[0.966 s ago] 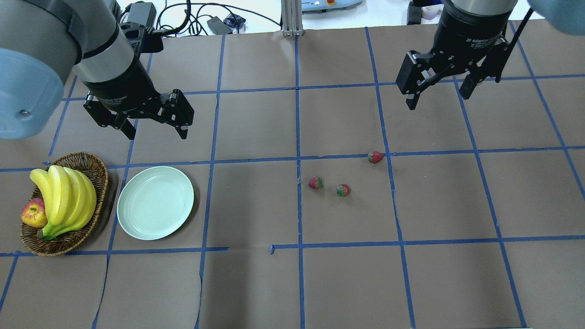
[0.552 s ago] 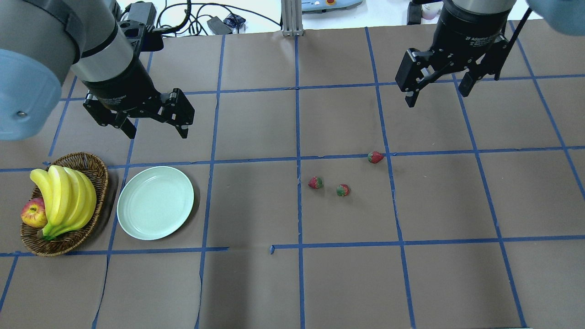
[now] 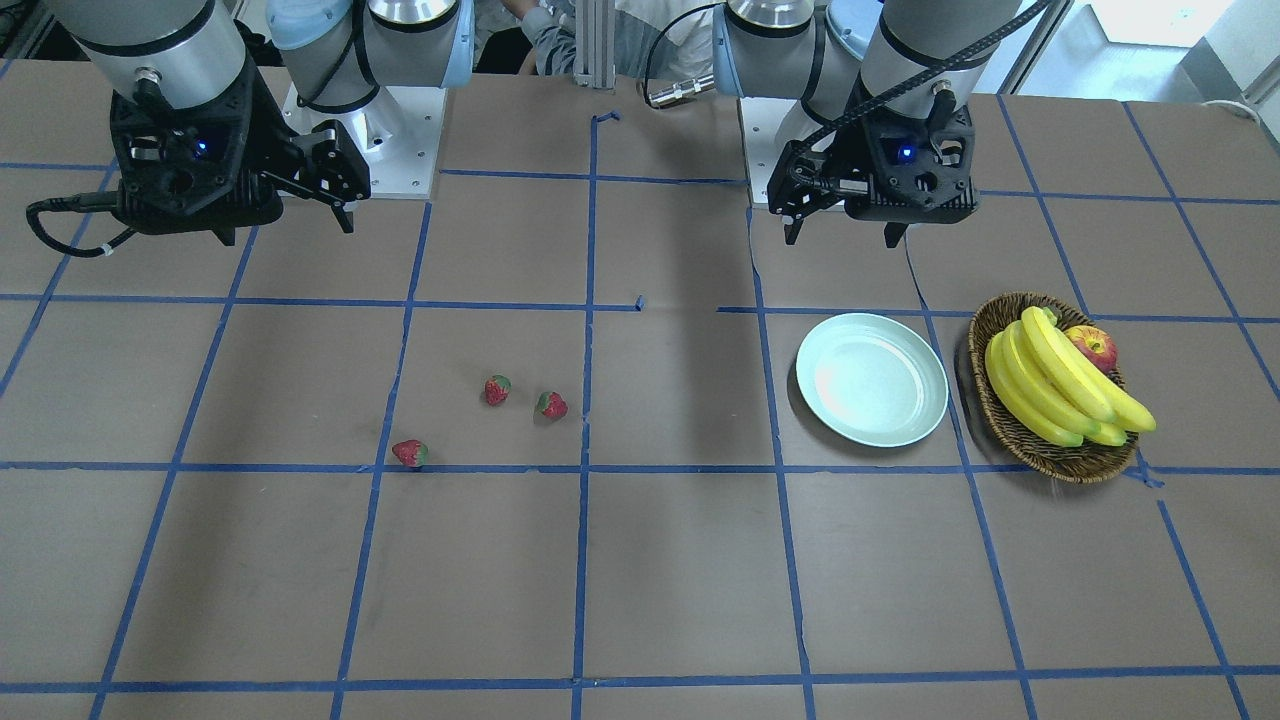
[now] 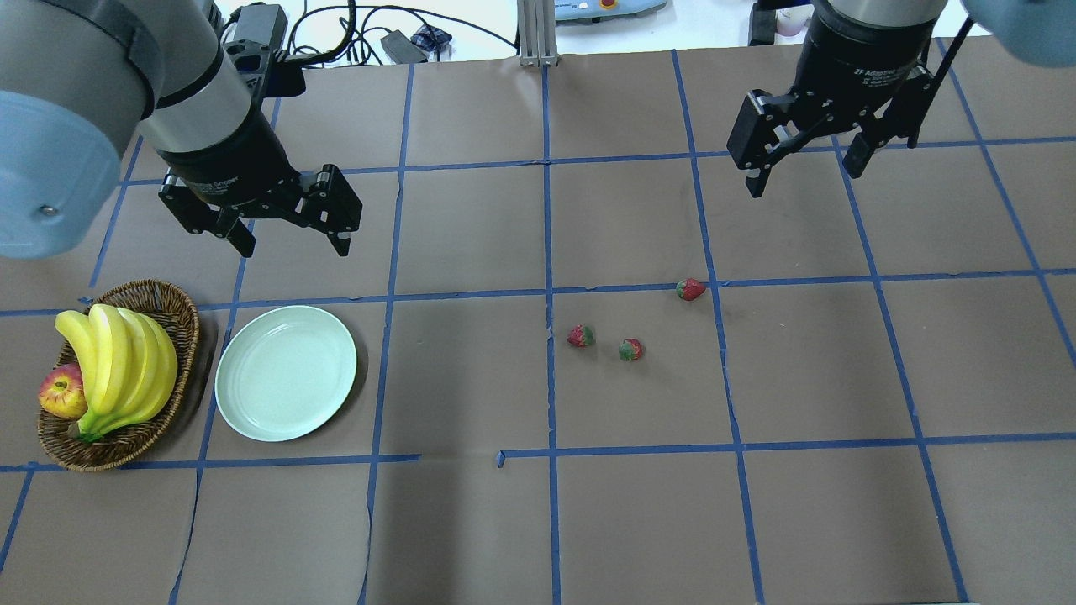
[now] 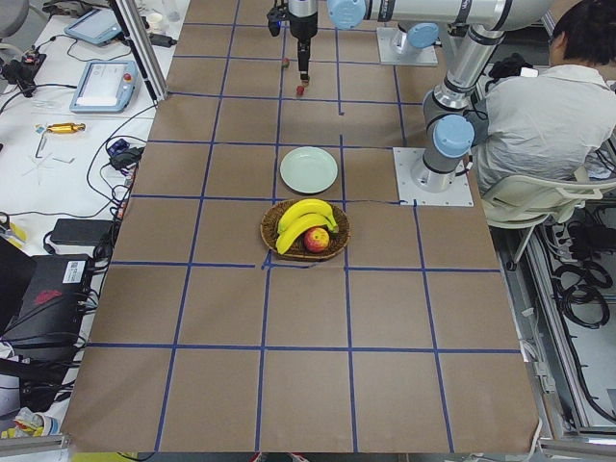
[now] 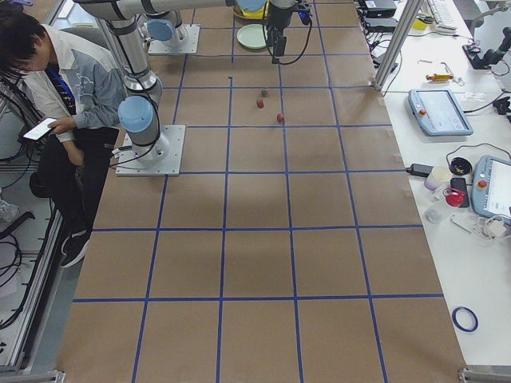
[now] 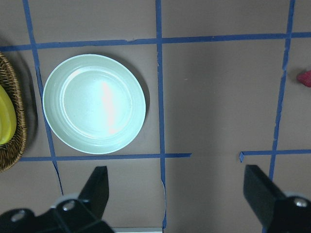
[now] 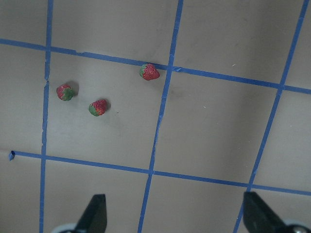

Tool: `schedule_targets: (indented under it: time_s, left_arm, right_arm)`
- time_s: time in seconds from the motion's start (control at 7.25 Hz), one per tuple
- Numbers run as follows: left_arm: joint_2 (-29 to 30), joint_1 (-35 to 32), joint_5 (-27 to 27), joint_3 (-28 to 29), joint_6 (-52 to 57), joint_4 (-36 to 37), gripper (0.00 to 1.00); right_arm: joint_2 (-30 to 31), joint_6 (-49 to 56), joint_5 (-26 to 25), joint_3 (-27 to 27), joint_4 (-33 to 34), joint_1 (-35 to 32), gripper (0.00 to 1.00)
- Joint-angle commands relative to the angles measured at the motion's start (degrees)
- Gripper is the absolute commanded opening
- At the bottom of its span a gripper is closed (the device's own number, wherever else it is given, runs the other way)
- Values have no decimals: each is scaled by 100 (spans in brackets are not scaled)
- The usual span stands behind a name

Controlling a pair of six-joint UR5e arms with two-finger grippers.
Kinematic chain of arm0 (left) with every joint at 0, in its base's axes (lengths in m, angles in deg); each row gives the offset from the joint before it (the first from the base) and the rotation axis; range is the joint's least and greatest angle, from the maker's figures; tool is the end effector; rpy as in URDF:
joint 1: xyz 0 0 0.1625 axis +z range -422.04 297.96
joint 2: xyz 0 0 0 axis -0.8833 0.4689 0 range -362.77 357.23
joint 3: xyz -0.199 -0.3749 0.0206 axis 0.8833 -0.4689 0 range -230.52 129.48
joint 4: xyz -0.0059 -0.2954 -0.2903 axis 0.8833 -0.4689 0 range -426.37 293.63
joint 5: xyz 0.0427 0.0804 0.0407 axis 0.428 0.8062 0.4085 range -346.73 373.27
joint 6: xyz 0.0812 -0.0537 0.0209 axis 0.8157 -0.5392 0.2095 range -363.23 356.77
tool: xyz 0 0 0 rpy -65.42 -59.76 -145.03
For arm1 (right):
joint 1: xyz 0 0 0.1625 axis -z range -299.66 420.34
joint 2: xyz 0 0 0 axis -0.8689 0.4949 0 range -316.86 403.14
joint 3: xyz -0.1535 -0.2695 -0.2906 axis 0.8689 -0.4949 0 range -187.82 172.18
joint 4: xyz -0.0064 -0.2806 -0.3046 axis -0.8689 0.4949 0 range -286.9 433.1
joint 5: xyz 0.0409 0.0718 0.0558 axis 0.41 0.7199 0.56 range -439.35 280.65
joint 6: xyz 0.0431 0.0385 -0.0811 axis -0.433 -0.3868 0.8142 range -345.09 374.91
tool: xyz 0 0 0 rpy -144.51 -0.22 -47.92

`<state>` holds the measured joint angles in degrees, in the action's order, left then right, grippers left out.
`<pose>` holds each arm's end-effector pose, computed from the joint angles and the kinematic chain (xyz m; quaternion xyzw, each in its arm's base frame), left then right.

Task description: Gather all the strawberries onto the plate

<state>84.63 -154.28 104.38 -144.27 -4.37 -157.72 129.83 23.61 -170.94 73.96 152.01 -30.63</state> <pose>-0.1497 -0.4626 0.4753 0.0099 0.9997 0.0216 0.0103 0.1390 -0.5014 0.5107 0.0848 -0.9948 -0.0547 0.0102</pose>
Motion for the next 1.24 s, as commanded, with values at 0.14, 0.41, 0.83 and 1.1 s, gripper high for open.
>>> schedule_targets:
  time_s: [0.14, 0.41, 0.83, 1.1]
  left_arm:
    - [31, -4, -5, 6, -9, 30, 100]
    - [31, -39, 64, 6, -9, 21, 100]
    - [40, -48, 65, -12, -9, 12, 100]
    - [57, -57, 30, -12, -9, -14, 100]
  right_arm:
    - [-46, 0, 62, 22, -16, -9, 100]
    - [-273, -323, 124, 66, 71, -18, 100]
    - [-713, 35, 133, 1151, 1927, -44, 100]
    - [-776, 427, 133, 2049, 2847, -53, 100]
